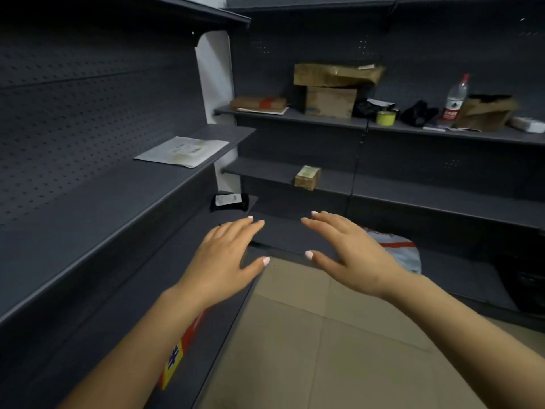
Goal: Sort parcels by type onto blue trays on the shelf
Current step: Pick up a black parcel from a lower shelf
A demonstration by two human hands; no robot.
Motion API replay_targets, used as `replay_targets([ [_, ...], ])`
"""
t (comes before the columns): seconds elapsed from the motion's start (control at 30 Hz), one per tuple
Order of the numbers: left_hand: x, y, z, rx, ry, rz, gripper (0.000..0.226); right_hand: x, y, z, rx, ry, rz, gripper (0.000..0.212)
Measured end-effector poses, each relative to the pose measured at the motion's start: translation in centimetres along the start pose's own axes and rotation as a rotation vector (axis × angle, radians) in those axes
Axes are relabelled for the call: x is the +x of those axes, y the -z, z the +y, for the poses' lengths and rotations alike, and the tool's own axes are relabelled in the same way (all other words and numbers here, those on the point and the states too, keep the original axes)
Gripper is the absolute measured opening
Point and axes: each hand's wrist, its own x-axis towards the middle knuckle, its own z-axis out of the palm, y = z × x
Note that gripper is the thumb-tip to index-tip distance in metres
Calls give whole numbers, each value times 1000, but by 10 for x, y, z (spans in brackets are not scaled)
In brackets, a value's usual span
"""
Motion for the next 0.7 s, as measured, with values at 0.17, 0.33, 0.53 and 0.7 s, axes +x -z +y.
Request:
replay_targets([
  [0.17, 88, -32, -14, -48, -39, -5, 68, 51, -10, 67, -26, -48, -48, 59],
  [0.33, 161, -60, -27, -70, -57, -38, 72, 91, -22, 127, -7, -79, -57, 58],
  [0.53, 232, -93, -41, -70, -33, -54, 69, 139, -35, 202, -6, -40, -74, 63],
  [0.7, 293, -130, -50, -27, 82, -53, 77, 188, -48, 276, 20, 29, -93, 64],
])
